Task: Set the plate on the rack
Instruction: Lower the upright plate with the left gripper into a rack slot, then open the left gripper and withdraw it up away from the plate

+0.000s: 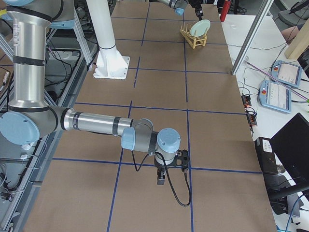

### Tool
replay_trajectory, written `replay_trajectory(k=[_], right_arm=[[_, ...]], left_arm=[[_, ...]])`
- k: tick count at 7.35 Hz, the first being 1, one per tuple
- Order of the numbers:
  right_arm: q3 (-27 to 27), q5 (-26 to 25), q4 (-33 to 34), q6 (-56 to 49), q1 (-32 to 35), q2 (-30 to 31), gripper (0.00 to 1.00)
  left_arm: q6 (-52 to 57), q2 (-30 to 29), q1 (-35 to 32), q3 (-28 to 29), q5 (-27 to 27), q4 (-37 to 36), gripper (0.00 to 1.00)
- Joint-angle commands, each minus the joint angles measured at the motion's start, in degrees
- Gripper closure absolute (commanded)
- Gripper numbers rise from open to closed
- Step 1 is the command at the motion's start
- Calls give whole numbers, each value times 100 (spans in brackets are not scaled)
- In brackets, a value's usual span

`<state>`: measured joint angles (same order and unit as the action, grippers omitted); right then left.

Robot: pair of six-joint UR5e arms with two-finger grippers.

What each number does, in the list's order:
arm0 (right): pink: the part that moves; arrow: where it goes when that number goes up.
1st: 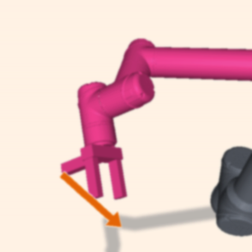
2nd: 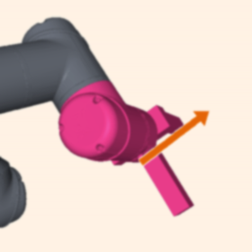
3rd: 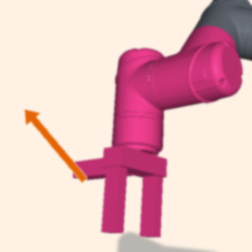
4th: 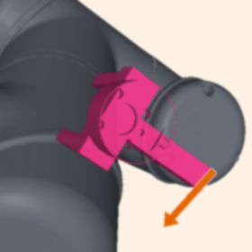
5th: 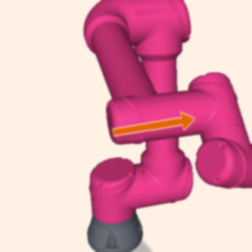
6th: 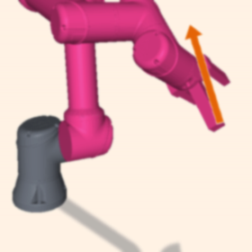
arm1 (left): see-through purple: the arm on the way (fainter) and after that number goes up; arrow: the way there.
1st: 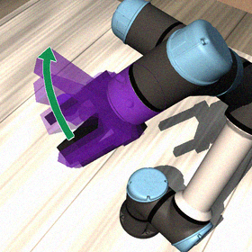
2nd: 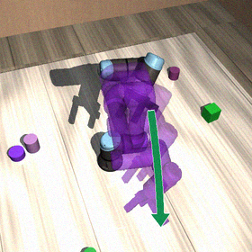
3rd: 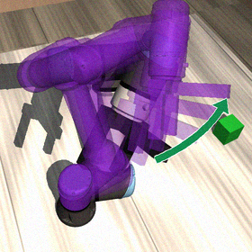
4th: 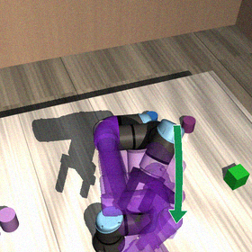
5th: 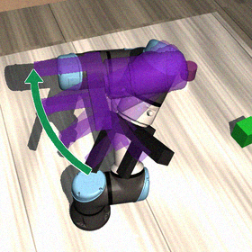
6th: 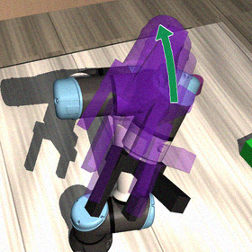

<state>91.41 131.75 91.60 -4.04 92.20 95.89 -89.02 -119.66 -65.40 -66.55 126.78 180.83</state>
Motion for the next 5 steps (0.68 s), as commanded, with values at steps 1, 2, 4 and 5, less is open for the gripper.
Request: replay_trajectory(k=[1,2,4,5], right_arm=[[0,0,-2,9,0,0,0],[0,0,7,0,0,0,0],[0,0,-2,0,0,0,0],[0,0,7,0,0,0,0]], left_arm=[[599,205,-314,-33,48,-73,1],[996,441,-429,-51,223,-109,1],[2065,1020,-893,-208,783,-440,1],[2995,1442,-1052,-583,987,-1061,1]])
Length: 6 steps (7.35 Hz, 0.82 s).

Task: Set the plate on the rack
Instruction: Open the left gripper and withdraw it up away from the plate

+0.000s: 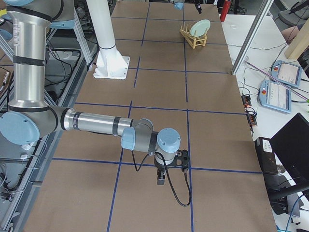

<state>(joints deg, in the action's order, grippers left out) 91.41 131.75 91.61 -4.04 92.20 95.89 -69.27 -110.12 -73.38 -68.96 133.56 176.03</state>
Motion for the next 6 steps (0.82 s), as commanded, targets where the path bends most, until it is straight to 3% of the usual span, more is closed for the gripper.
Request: replay_trajectory(k=[1,3,5,6], right_arm=[[0,0,6,0,0,0,0],[0,0,-3,8,0,0,0],[0,0,-3,0,0,0,0],[9,0,-3,8,0,0,0]], left_arm=[[1821,787,-386,-581,302,-1179,1],[3465,1385,-930,-732,329,-2268,1],[5869,2140,-1788,-1353,259,-4085,1],[6542,2265,-1993,-1504,137,-4947,1]])
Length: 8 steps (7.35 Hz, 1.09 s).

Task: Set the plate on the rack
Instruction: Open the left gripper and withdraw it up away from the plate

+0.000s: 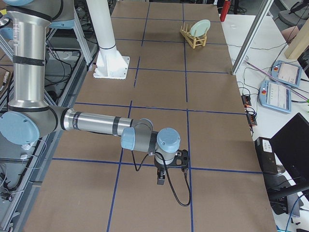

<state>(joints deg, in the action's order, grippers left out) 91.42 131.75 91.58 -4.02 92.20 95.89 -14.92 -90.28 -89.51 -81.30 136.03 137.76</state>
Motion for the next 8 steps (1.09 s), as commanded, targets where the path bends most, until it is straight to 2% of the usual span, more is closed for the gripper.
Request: replay_trajectory(k=[1,2,3,5,6,8], right_arm=[[-2,0,9,-2,0,0,0],[7,0,0,6,0,0,0],[-2,0,0,-2,0,0,0],[-2,0,0,6,0,0,0],[-2,0,0,-2,0,0,0],[-2,0,9,-2,0,0,0]], left_arm=[[1279,317,-392,-499,-199,-2095,1],[1724,326,-400,-701,-199,-3053,1],[2060,318,-401,-816,-199,-3715,1],[2203,300,-401,-1212,-191,-4570,1],[2212,291,-392,-1248,-191,-4757,1],[2221,361,-400,-1291,-120,-4671,0]])
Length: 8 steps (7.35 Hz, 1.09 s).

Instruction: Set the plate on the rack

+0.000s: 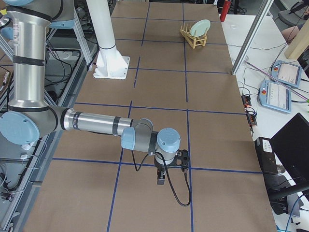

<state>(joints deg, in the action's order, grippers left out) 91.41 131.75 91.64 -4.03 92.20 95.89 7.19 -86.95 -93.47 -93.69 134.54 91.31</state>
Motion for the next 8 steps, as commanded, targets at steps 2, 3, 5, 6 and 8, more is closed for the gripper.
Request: replay_trajectory(k=[2,3,5,6,8], right_arm=[[0,0,3,-1,0,0,0],[0,0,3,8,0,0,0],[0,0,3,-1,0,0,0],[0,0,-6,8,0,0,0],[0,0,3,8,0,0,0]], left_arm=[[-7,485,4,-254,159,158,0],[-25,530,-14,-508,160,316,0],[-34,364,30,-633,107,282,0],[-34,354,30,-599,125,274,0],[-7,363,30,-537,107,265,0]])
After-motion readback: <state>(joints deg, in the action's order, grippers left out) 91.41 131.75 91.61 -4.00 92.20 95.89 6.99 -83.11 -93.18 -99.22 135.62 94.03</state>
